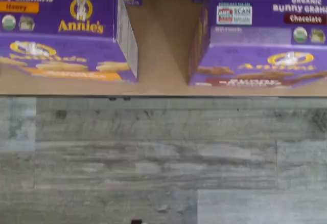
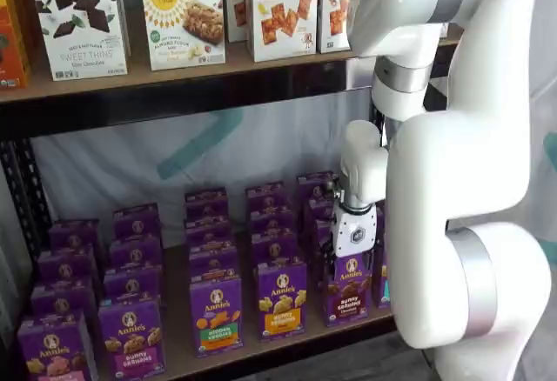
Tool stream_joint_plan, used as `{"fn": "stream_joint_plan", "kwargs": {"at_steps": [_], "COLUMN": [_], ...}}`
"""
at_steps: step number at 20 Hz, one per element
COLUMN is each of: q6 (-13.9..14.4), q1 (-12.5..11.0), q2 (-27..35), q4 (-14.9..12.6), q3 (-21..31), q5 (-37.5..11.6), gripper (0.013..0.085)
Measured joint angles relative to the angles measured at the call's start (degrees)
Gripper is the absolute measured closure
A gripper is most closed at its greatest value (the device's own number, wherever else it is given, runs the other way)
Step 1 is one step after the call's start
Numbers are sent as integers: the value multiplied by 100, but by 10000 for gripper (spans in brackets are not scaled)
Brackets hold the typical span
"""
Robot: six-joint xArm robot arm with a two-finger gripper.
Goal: Pick up the purple box with a brown patch in the center, on the bottom shelf, the fifth box from the left
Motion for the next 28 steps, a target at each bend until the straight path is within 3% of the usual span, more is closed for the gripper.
{"fn": "stream_joint_plan", "kwargs": {"at_steps": [2, 7, 9, 12, 18, 28], "q6": [-247, -569, -356, -345, -787, -1073], "q1": [4, 3, -41, -57, -81, -316], "q2": [202, 555, 645, 787, 1043, 1303], "q4": [255, 584, 326, 292, 723, 778], "q3": [-225, -656, -801, -1045, -1398, -1794], "q5": [42, -14, 35, 190, 333, 427], "gripper": [130, 130, 130, 130, 130, 130]}}
